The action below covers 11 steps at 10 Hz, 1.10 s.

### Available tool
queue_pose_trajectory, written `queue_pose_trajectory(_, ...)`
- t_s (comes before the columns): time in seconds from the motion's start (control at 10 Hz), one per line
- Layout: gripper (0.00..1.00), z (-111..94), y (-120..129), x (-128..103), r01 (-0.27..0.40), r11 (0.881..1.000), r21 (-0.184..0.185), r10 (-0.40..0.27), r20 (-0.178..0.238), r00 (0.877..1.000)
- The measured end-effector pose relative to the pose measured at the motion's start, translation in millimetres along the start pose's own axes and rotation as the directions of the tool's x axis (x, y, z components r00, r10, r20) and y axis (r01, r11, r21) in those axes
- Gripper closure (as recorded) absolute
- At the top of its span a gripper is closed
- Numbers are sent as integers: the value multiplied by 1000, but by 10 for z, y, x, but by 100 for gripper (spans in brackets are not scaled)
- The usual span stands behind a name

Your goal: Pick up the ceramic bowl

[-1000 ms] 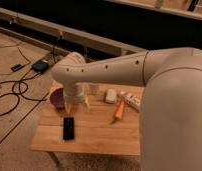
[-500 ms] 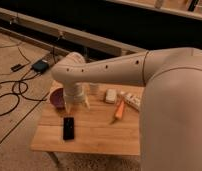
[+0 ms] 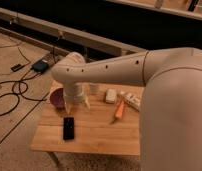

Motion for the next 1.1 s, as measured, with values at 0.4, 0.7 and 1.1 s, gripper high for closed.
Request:
queue_pose_trajectory(0.4,35,41,-13,-40,-10,1000,0,10,-6,1000)
queue_pose_trajectory(0.7,35,222,-53,-387,-33,999,-3,33,21,999)
queue_pose_trajectory(1.1,35,625,240,-848,-3,999,-42,5,50,999)
